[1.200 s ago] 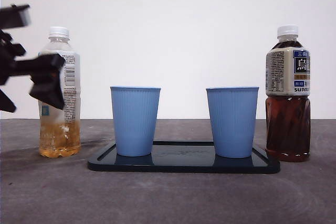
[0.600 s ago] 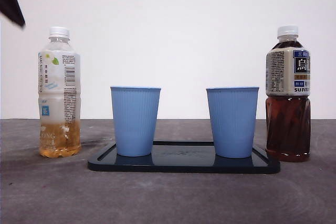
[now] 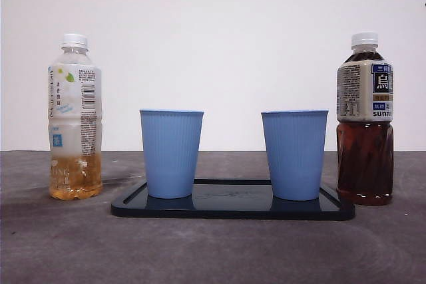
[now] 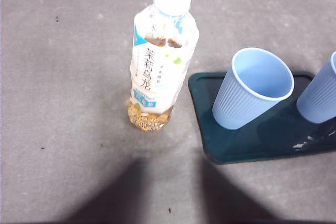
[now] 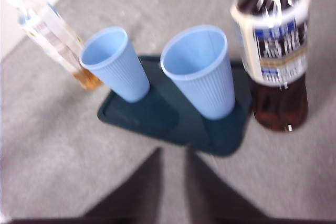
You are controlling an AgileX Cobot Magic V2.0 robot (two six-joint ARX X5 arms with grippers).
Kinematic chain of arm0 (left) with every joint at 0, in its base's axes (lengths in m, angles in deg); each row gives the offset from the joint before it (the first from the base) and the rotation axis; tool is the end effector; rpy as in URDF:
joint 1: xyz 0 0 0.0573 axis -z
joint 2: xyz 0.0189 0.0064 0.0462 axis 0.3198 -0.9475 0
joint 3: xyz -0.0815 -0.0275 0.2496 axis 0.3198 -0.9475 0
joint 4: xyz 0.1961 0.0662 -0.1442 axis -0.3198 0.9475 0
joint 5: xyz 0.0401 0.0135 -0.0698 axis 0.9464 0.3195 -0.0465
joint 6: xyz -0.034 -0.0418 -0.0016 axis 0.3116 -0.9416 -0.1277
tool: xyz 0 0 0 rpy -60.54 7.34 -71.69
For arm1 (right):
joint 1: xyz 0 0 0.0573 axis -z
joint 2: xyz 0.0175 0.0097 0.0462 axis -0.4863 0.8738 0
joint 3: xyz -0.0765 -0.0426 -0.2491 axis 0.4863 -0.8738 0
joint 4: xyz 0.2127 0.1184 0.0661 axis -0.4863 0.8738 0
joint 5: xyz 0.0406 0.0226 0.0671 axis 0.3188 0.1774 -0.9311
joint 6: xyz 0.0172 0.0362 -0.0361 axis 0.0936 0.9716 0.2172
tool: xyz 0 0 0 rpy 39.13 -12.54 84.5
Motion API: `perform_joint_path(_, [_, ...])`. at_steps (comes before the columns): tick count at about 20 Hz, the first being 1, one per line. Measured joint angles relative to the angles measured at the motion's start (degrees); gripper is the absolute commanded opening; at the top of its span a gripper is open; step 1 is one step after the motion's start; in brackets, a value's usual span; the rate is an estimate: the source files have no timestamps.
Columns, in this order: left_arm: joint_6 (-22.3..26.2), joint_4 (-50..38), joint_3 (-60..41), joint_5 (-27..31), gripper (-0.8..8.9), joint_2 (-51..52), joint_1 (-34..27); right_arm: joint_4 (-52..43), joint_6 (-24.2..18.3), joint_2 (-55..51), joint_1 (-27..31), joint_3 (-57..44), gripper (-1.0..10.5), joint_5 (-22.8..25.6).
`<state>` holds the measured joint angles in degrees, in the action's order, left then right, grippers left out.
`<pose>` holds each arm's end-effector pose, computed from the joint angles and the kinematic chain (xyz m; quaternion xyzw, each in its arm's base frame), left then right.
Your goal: Pour the drink into the cup
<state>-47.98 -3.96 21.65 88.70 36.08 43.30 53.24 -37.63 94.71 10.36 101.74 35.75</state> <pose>0.1092 -0.0467 0.3029 -0.0610 0.2765 -0.1188 0.9517 0.0909 0.0401 0.2666 0.1510 0.2623 0.2659 0.9153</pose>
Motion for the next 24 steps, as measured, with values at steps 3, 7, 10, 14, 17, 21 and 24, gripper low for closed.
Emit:
perform_joint_path(3, [0.0, -0.02, 0.0, 0.0, 0.07, 0.02, 0.0, -1.03, 0.0, 0.0, 0.0, 0.0, 0.1, 1.36])
perform_joint_path(7, [0.0, -0.02, 0.0, 0.0, 0.07, 0.04, 0.0, -1.03, 0.0, 0.0, 0.0, 0.0, 0.1, 1.33])
perform_joint_path(10, [0.0, -0.04, 0.0, 0.0, 0.07, 0.04, 0.0, -1.03, 0.0, 0.0, 0.0, 0.0, 0.1, 1.33])
perform_joint_path(14, [0.0, -0.04, 0.0, 0.0, 0.06, 0.04, 0.0, -1.03, 0.0, 0.0, 0.0, 0.0, 0.1, 1.36])
perform_joint_path(17, [0.04, -0.04, 0.0, 0.0, 0.07, 0.04, 0.0, -1.03, 0.0, 0.0, 0.0, 0.0, 0.1, 1.36])
perform_joint_path(21, [8.68, -6.91, -0.85, 1.33, 0.07, 4.5, -5.25, -1.03, 0.0, 0.0, 0.0, 0.0, 0.1, 1.36])
perform_joint_path(24, [18.05, -22.56, -6.97, 1.55, 0.07, 12.15, -13.35, -1.03, 0.0, 0.0, 0.0, 0.0, 0.1, 1.33])
